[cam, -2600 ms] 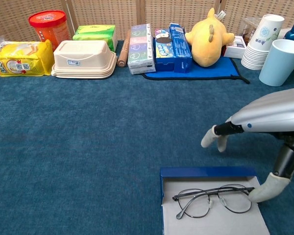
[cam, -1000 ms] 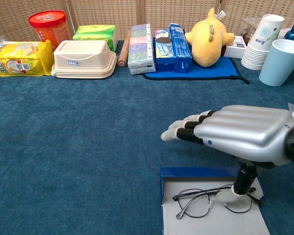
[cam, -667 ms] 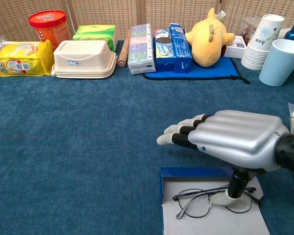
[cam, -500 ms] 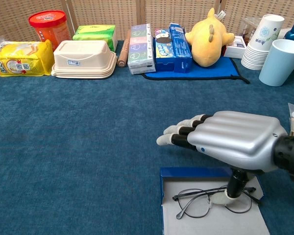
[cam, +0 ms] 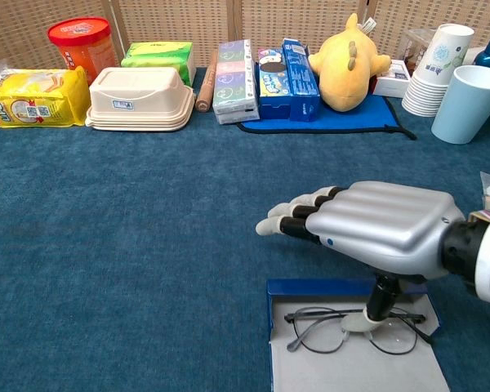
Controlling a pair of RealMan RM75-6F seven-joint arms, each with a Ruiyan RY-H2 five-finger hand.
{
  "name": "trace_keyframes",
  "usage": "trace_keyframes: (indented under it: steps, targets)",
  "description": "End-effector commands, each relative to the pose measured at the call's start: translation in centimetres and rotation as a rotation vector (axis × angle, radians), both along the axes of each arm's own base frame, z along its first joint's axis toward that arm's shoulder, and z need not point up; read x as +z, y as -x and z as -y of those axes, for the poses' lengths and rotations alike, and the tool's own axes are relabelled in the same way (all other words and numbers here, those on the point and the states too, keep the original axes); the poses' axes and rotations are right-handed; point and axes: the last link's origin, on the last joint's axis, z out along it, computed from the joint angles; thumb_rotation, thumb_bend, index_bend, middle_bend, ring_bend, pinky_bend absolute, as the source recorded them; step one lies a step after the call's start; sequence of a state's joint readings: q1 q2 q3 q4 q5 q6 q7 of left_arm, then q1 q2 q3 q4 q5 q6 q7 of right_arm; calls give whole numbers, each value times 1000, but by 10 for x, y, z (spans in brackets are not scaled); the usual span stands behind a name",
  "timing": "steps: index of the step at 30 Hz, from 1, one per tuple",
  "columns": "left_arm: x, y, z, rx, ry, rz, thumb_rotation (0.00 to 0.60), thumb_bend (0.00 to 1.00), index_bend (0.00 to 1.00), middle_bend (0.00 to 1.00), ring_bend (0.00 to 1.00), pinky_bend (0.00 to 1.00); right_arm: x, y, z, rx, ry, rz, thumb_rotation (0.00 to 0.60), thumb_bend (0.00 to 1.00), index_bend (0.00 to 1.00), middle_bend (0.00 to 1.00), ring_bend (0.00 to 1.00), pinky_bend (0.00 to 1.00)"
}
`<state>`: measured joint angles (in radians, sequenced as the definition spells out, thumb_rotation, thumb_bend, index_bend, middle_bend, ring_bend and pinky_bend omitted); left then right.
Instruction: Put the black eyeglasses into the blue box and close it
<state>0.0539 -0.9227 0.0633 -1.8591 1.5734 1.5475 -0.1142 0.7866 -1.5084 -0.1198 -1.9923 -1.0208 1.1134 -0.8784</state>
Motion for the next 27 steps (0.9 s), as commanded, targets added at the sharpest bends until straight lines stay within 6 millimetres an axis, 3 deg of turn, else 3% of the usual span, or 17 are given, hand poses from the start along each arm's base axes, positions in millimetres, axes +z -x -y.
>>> trace_keyframes:
  steps: [1, 14, 27]
  targets:
    - [0, 0, 0, 1, 1, 0, 582, 281, 70, 100, 80, 0, 0, 0, 3, -4, 7, 4, 492, 185, 0, 1, 0, 102]
    - [-1, 1, 0, 1, 2, 2, 586, 283, 69, 99, 80, 0, 5, 4, 16, 3, 28, -17, 494, 182, 0, 1, 0, 98]
    - [-3, 0, -1, -7, 8, 6, 586, 282, 69, 100, 81, 0, 26, 8, 1, -17, -14, -44, 494, 181, 0, 3, 0, 98]
